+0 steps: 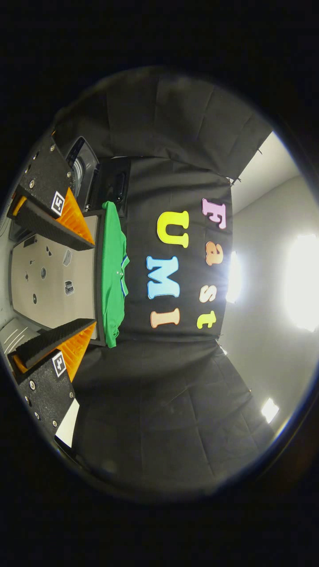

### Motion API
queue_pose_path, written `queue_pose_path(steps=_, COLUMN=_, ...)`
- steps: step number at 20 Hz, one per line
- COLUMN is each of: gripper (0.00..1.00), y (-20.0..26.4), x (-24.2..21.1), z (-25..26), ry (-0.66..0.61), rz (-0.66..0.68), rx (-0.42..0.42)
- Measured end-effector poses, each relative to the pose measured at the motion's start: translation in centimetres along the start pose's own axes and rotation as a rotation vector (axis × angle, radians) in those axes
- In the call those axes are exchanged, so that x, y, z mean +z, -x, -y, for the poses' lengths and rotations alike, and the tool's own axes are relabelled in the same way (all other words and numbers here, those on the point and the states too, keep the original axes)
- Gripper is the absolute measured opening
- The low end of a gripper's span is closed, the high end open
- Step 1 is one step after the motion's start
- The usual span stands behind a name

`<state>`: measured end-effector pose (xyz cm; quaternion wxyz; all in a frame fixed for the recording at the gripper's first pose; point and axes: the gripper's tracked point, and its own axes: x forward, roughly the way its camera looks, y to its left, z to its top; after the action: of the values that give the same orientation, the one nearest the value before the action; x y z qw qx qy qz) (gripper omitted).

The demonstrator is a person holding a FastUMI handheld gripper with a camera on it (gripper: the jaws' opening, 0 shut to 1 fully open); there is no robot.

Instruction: Put the clothes into the washing machine and then close the washing machine lid.

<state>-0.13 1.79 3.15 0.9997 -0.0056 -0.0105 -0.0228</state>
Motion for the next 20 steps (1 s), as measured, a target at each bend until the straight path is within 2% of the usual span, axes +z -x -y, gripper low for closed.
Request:
queue_pose_path(steps=7, gripper=0.95, y=-3.0, x=3.6, z=-1.2, ry=0.008, rz=0.025, rx=0.014)
queue_pose_path(steps=12, gripper=0.95, y=-7.4, x=5.4, z=-1.1, ry=-0.023, rz=0.016, rx=0.029)
queue_pose_path(steps=20, gripper=0.95, y=-15.1, x=5.9, z=0.2, ry=-0.042, rz=-0.05, rx=0.032)
